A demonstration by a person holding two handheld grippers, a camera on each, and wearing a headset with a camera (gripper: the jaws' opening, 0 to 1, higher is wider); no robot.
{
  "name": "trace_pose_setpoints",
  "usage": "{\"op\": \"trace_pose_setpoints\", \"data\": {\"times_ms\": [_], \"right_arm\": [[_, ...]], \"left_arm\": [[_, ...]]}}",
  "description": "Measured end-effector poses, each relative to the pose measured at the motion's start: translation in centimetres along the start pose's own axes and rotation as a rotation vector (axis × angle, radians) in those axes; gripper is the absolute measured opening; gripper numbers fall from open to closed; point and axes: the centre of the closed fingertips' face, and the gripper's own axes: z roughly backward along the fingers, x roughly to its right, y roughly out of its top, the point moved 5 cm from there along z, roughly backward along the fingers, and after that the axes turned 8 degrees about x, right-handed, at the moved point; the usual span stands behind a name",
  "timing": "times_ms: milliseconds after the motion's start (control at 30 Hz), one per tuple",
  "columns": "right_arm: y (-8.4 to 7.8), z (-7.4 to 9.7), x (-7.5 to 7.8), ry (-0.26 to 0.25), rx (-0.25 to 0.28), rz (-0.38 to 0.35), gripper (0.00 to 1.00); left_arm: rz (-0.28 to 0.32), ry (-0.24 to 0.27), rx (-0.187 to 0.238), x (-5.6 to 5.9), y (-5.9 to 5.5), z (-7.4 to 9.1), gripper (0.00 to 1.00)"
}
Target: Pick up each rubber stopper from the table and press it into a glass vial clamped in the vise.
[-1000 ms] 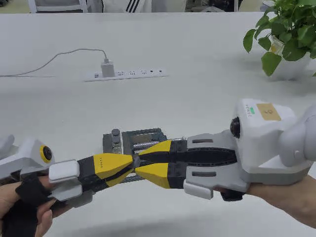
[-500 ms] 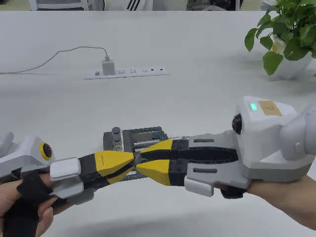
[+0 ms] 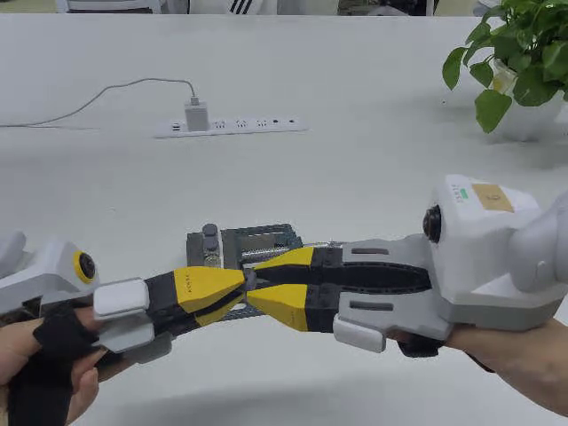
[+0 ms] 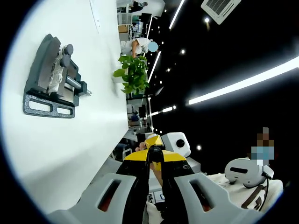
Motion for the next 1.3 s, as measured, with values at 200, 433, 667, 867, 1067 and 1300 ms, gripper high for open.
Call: {"op": "trace_pose_setpoints", "data": {"times_ms": [200,433,667,867,1067,1300], "right_arm": [[-0.1,0.1,0.1,0.0,-0.01,0.035,0.08],[-0.2,0.2,0.1,0.008,-0.022,0.054,0.07],[-0.1,0.3,0.1,0.001,-0.023,0.05,0.07],[-0.2,0.3,0.1,0.001,-0.028,0.028,0.06],[-0.5,0.3,0.1,0.006,-0.042,0.015,0.06],[-1.4,0.3,0.2,0.011,-0.079,0.013,0.06]], "left_arm": [[-0.003,0.001,-0.007,-0.1,0.0,-0.1,0.05],[0.002,0.002,0.0,-0.2,0.1,0.1,0.05],[0.009,-0.005,0.007,-0.2,0.1,-0.1,0.05],[-0.004,-0.004,0.009,-0.2,-0.1,0.0,0.05],[-0.089,0.039,0.033,-0.8,0.3,0.3,0.17],[-0.313,0.175,0.023,-2.4,0.6,1.4,0.55]]}}
